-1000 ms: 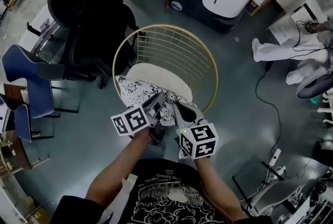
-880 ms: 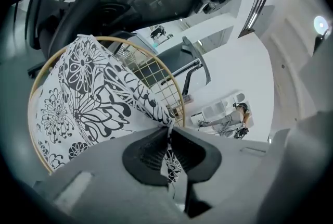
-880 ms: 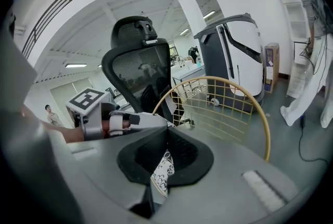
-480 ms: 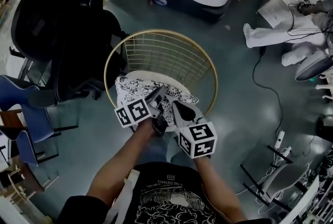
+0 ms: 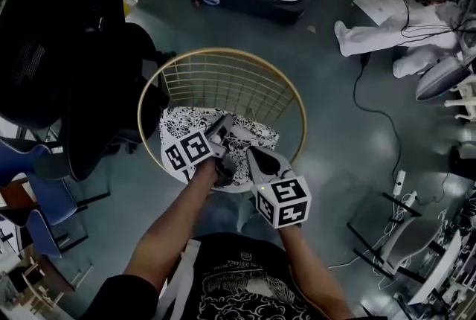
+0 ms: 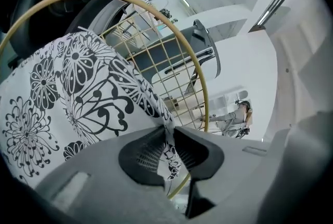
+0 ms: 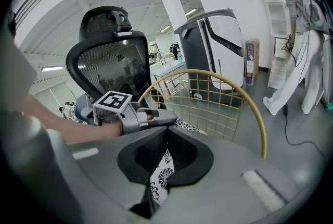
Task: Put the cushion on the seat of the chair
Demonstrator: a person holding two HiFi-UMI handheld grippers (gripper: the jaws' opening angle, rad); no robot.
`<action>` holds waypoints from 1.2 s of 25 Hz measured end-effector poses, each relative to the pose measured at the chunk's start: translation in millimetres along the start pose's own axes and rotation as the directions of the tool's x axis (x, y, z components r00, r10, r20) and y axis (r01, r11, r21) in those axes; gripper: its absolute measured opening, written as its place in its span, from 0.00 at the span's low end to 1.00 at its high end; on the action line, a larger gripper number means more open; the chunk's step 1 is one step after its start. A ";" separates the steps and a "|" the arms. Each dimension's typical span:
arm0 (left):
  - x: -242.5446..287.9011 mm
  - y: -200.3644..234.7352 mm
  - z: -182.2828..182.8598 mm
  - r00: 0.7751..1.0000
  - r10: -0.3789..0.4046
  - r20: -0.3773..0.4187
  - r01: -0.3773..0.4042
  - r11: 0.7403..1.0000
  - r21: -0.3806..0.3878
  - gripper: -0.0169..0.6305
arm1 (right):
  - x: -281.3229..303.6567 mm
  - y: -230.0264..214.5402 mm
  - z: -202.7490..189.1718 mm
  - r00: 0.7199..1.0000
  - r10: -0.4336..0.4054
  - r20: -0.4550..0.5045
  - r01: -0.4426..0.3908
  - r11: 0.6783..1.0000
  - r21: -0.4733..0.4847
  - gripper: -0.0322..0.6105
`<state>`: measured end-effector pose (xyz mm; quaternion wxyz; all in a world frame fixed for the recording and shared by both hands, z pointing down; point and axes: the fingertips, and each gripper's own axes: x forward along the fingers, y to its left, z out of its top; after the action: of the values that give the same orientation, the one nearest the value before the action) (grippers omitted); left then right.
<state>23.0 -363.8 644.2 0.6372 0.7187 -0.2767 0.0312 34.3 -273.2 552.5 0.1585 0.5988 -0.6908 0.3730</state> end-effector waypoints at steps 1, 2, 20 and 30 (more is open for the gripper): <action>3.0 -0.4 0.5 1.000 -0.006 -0.005 0.006 1.000 -0.004 0.14 | 0.0 -0.6 0.2 1.000 -0.004 -0.002 0.004 1.000 0.002 0.05; 5.4 -1.1 0.8 1.000 -0.012 -0.010 0.012 1.000 -0.008 0.18 | -0.1 -0.9 0.2 1.000 -0.007 -0.003 0.007 1.000 0.003 0.05; -40.1 -46.4 -6.3 0.999 -0.049 -0.014 0.051 0.972 0.230 0.15 | -6.9 21.6 19.0 0.999 0.047 0.027 -0.046 0.998 -0.047 0.05; -108.6 -81.0 -16.2 0.992 -0.025 0.125 -0.023 0.929 0.369 0.06 | -32.0 56.5 24.3 0.987 0.156 0.040 -0.148 0.977 -0.155 0.05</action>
<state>-28.3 -307.0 531.3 0.4718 0.8263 -0.3055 0.0364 -6.2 -267.4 496.5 0.1566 0.5400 -0.7648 0.3146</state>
